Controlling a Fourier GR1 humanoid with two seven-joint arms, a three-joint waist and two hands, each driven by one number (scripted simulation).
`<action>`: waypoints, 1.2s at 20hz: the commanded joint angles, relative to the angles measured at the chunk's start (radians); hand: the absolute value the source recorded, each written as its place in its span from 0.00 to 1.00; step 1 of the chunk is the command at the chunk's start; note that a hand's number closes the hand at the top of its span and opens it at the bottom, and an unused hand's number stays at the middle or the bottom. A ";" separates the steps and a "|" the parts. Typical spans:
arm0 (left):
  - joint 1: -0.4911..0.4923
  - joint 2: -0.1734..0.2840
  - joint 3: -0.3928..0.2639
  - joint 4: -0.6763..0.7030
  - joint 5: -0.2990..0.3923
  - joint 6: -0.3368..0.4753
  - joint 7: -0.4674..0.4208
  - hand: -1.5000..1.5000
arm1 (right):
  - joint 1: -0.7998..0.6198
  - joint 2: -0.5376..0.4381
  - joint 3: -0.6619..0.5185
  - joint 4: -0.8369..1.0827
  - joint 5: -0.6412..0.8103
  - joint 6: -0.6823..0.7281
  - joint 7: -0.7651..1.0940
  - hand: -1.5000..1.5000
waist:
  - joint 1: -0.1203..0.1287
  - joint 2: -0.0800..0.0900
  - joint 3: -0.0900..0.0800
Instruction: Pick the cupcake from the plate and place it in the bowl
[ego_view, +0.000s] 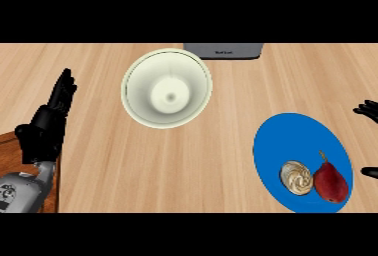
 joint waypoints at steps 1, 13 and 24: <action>-0.020 -0.015 -0.004 0.029 -0.016 0.007 0.015 0.50 | -0.017 -0.105 0.027 0.037 0.141 0.168 -0.216 0.00 | 0.001 -0.002 -0.002; -0.061 -0.019 0.018 0.025 -0.039 -0.014 0.087 0.50 | -0.123 -0.256 0.246 -0.137 0.480 -0.026 -0.133 0.00 | -0.001 -0.011 -0.007; -0.005 -0.051 0.055 -0.017 -0.078 -0.040 0.086 0.50 | -0.116 -0.182 0.406 -0.271 0.656 -0.063 -0.017 0.00 | -0.006 -0.013 -0.008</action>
